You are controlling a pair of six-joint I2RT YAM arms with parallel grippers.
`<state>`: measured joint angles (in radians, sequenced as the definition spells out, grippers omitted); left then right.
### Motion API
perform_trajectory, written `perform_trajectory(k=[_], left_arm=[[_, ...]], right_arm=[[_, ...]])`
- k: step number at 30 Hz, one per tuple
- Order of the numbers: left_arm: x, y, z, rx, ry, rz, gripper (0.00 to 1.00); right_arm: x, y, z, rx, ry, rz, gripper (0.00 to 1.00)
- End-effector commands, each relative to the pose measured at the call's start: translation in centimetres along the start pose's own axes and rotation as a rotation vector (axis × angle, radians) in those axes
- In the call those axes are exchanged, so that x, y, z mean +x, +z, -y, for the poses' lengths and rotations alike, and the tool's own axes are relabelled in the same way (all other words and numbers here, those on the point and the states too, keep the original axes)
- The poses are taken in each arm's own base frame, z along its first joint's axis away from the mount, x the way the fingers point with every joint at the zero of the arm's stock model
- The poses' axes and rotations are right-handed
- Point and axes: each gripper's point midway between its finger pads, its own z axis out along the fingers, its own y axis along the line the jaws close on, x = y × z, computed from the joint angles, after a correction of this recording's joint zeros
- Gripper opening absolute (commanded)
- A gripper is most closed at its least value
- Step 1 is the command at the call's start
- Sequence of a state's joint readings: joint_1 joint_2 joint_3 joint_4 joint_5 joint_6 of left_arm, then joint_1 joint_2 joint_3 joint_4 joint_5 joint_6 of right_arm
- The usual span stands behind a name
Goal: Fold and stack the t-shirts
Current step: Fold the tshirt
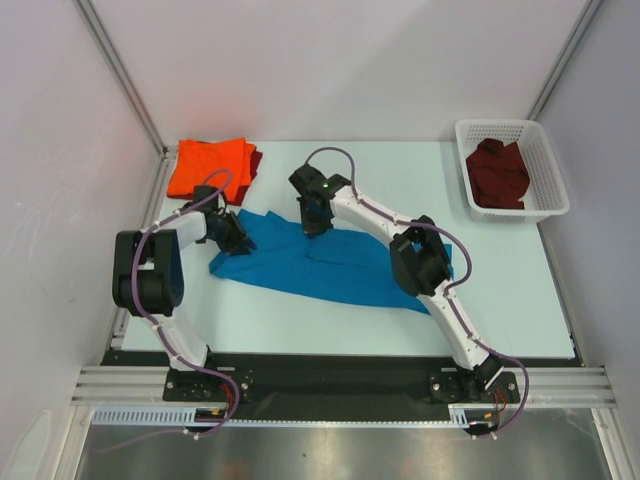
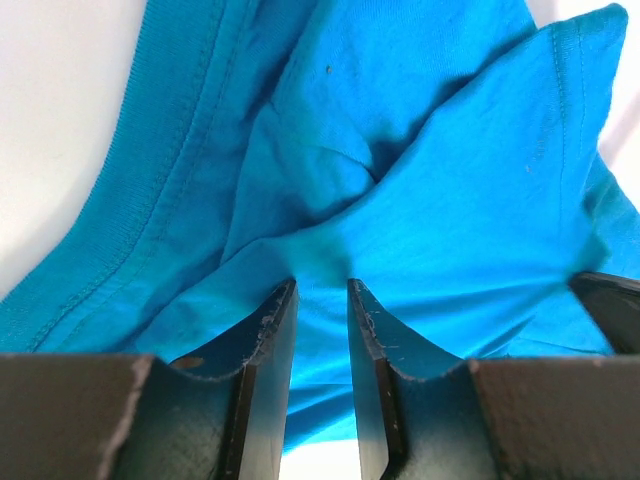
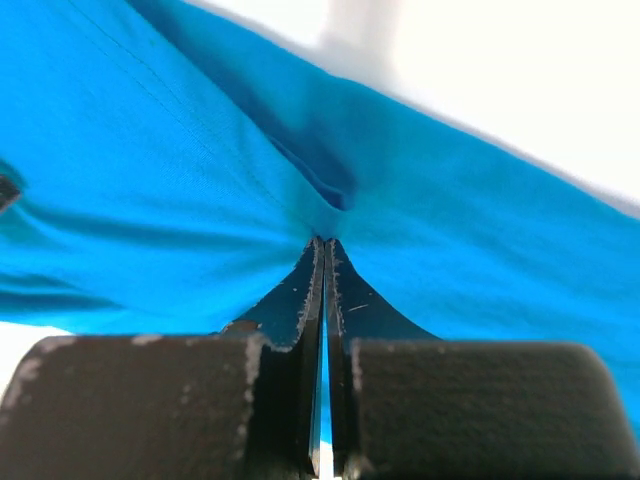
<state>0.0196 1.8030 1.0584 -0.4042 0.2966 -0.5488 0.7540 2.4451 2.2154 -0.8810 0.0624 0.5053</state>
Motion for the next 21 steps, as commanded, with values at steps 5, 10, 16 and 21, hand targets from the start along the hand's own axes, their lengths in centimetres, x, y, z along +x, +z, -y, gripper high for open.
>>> perform_trajectory(k=[5,10,16,21], left_arm=[[-0.3,0.7,-2.3,-0.066,0.0,0.016,0.32],[-0.6,0.0,-2.1,-0.058,0.022,0.035,0.32],[-1.9,-2.7,-0.5,-0.019,0.081,0.117,0.32],[-2.6,-6.5,0.5,-0.018,0.063,0.216,0.32]], right_arm=[[-1.5,-2.3,0.0,-0.038,0.063,0.034,0.18],[-2.0,-2.9,-0.3,-0.057,0.032,0.048,0.35],[-3.0,-4.6,-1.8,-0.106,-0.019,0.084,0.32],[-1.7,-3.7,-4.0,-0.185,-0.028,0.046,0.25]])
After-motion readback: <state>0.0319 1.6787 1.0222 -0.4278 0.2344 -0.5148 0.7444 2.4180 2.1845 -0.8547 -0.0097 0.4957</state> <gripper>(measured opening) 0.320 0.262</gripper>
